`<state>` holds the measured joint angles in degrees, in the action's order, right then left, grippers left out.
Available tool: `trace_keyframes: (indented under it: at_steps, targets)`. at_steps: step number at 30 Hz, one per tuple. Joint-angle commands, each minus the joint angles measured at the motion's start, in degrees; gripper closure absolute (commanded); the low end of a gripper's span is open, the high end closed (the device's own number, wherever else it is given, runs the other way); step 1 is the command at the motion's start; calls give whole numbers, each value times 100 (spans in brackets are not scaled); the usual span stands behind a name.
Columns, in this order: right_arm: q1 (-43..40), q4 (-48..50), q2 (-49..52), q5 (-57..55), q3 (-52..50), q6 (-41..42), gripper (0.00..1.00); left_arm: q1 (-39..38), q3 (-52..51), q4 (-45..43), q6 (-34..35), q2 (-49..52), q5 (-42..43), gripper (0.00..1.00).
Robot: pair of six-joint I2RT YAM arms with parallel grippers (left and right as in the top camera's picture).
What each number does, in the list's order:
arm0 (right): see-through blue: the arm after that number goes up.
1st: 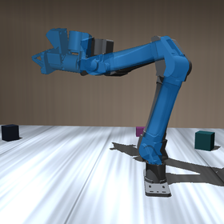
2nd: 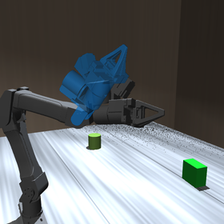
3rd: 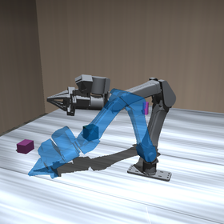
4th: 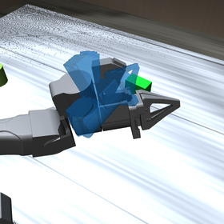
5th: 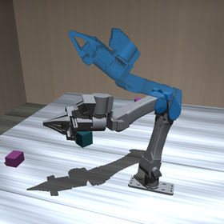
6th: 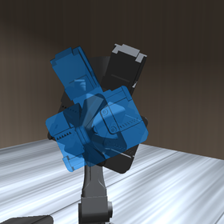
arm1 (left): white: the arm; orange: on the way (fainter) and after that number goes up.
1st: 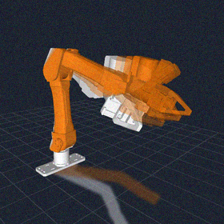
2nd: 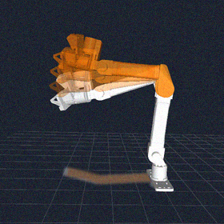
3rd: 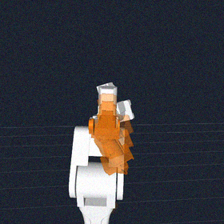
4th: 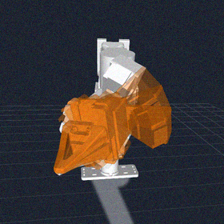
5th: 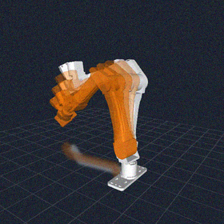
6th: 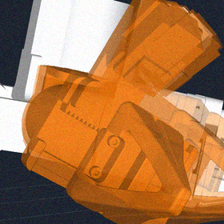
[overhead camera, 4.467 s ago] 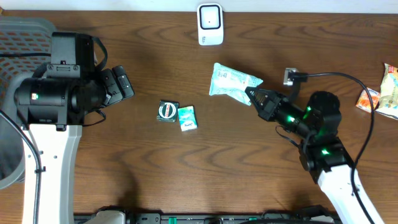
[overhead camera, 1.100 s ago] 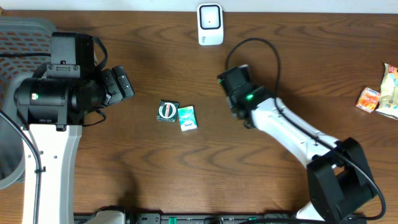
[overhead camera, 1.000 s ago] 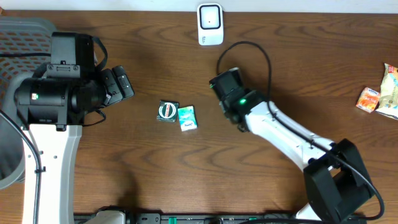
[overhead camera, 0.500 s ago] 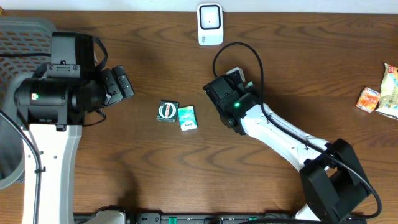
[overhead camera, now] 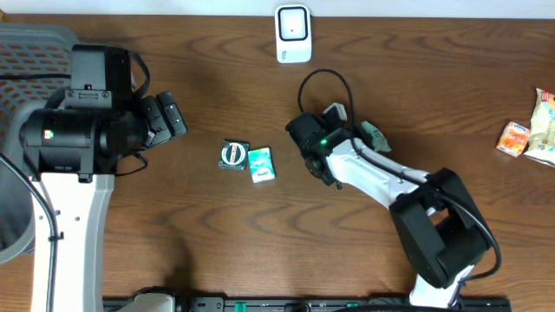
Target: Scan the item barcode
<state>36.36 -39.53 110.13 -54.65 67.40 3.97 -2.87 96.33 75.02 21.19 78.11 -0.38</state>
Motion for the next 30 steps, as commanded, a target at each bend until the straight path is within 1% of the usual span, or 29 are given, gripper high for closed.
trace_keyframes:
  at_steps: [1,2,5,8,9,10,13,14,16,18,20,24,30]
  targets:
    - [306,-57,22,28,-33,184,83,17,13,22,68,-26,-72,2]
    - [409,-76,24,221,-26,223,78,17,13,22,68,-26,-72,2]
    - [693,-63,22,1093,4,516,68,20,13,22,68,-26,-72,2]
    - [807,-63,22,1895,125,907,64,17,13,20,68,-26,-72,2]
    - [811,-81,22,2173,210,1043,61,17,13,22,68,-26,-72,3]
    - [807,-111,22,2382,306,1154,55,17,13,22,68,-26,-72,3]
    - [678,-369,9,2699,704,1344,15,20,13,22,68,-26,-72,2]
    - [592,-525,-2,2697,859,1436,10,17,13,22,68,-26,-72,3]
    - [326,-833,-9,2710,1178,1685,8,17,13,22,68,-26,-72,2]
    - [-81,-1016,-9,2876,1453,1921,1,20,13,22,68,-26,-72,2]
    - [-520,-973,-9,3390,1572,1976,1,20,13,20,68,-26,-72,2]
    - [-1414,-940,-7,4811,1541,1971,1,17,13,22,68,-26,-72,2]
    - [-2406,-732,-7,5928,1032,1958,1,20,13,22,68,-26,-72,2]
